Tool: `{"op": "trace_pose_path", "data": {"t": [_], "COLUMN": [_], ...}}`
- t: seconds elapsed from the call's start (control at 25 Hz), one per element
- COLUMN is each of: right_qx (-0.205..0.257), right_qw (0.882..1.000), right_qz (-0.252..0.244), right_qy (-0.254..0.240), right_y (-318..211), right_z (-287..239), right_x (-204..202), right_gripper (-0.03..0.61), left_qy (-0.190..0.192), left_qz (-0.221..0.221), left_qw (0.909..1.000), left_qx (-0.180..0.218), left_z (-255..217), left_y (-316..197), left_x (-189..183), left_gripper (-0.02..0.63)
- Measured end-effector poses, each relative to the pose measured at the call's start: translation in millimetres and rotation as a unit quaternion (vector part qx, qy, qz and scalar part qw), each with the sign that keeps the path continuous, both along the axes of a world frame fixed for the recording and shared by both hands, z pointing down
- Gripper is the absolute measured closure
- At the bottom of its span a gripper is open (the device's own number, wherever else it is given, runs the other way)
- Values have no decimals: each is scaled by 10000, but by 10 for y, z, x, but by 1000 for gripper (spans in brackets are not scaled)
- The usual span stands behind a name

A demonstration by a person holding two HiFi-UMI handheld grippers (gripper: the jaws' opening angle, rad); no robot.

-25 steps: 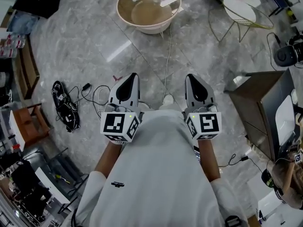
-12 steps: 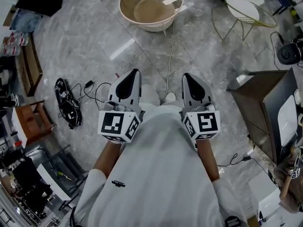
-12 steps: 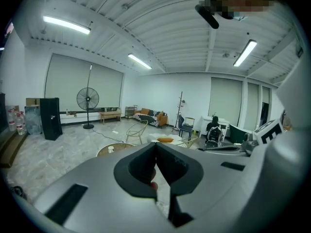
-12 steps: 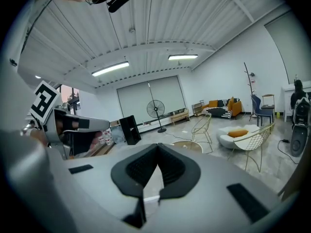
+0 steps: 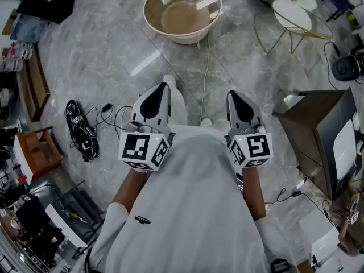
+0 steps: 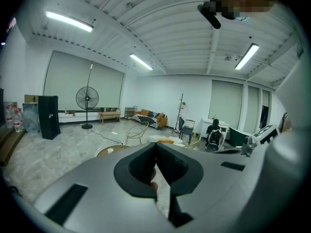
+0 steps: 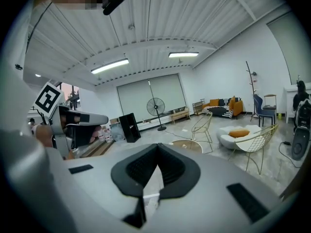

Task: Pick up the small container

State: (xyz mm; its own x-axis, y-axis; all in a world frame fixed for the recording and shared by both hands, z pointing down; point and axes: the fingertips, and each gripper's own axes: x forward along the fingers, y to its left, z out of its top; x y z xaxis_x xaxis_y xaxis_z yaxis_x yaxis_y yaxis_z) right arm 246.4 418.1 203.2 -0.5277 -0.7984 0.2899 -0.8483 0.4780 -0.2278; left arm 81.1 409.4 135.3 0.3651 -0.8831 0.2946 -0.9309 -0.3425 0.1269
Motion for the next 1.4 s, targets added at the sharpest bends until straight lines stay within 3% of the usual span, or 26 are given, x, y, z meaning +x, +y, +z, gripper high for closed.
{"op": "trace_pose_path", "data": {"t": [0.16, 0.32, 0.52, 0.92, 1.12, 1.4], "right_qx": [-11, -30, -55, 92, 200, -13], "right_qw": [9992, 9998, 9982, 9969, 9957, 9963], "right_qz": [-161, 139, 534, 557, 691, 616], "right_qy": [372, 157, 275, 545, 586, 607], "right_y": [-328, -868, -1609, -2904, -3332, -3650], "right_z": [104, 88, -9, -242, -332, -128], "right_x": [-304, -563, -970, -1929, -2168, -2162], "right_gripper": [572, 572, 572, 572, 572, 572], "left_qy": [87, 166, 375, 678, 710, 641], "left_qz": [83, 263, 304, 422, 644, 763], "left_qw": [9999, 9994, 9981, 9953, 9939, 9923], "left_qx": [-5, -179, -391, -539, -545, -734], "left_z": [47, 175, 160, 145, 157, 237], "left_y": [-415, -1038, -1843, -3117, -3562, -3835], "left_x": [-243, -532, -1065, -2048, -2240, -2122], "left_gripper": [595, 595, 595, 595, 595, 595]}}
